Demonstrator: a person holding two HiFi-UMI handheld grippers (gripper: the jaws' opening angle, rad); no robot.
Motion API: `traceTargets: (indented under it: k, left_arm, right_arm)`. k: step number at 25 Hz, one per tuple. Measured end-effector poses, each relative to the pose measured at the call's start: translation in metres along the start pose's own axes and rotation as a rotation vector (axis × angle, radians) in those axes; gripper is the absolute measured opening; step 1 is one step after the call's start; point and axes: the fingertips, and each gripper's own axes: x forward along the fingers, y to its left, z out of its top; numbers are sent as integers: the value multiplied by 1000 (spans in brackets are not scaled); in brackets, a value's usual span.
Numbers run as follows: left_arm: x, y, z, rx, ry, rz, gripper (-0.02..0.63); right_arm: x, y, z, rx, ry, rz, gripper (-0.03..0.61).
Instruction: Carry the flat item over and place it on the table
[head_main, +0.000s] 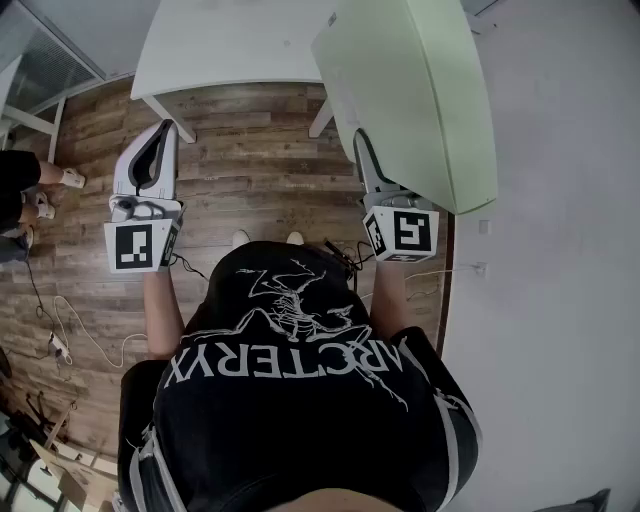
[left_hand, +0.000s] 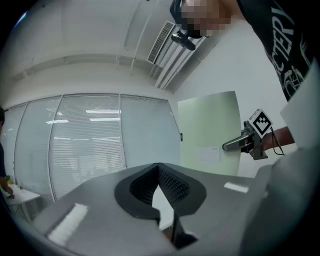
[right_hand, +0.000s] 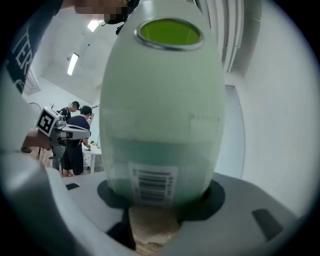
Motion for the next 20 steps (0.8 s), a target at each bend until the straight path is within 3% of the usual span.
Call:
traceTargets:
  k: [9,20]
  left_arm:
    - [3,-4,8,-4,-58,-6,11]
    - [10,-15,-7,-10,18,18,11]
  right_arm:
    - [-1,-2,-4,9,7,-2,261]
    - [7,-12,-14,37,4,36,261]
